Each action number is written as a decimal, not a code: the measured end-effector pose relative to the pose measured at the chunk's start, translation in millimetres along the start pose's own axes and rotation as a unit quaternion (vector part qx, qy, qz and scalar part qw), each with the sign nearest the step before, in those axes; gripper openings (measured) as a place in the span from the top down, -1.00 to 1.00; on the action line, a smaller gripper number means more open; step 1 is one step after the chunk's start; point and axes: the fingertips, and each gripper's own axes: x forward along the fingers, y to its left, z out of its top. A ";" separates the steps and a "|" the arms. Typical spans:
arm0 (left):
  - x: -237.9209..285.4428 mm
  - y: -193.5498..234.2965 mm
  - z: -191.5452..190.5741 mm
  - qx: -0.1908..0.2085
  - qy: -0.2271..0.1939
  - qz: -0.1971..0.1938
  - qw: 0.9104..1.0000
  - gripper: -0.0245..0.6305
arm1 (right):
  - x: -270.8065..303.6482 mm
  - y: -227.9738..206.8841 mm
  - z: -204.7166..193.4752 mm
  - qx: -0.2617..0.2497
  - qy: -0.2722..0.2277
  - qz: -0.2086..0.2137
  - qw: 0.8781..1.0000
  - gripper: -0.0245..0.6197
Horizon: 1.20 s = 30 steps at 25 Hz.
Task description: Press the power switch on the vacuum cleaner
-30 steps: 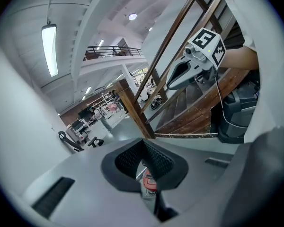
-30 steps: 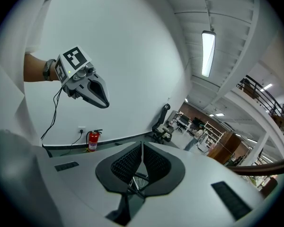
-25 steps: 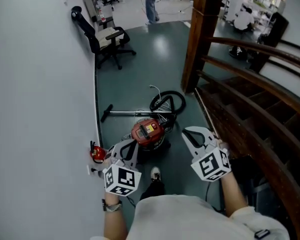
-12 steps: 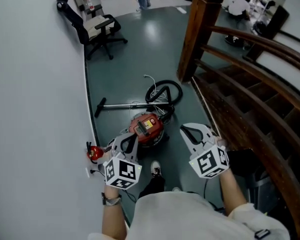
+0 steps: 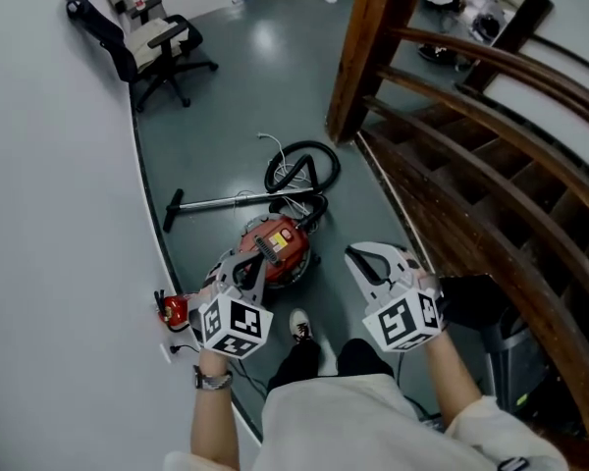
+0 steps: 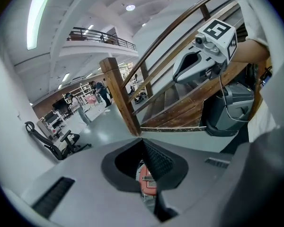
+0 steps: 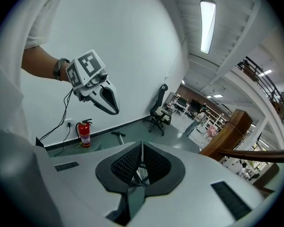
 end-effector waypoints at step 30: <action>198.5 -25.2 -101.0 -0.079 0.066 -0.106 0.989 0.73 | 85.6 6.8 -104.4 0.066 0.055 0.058 0.995 0.83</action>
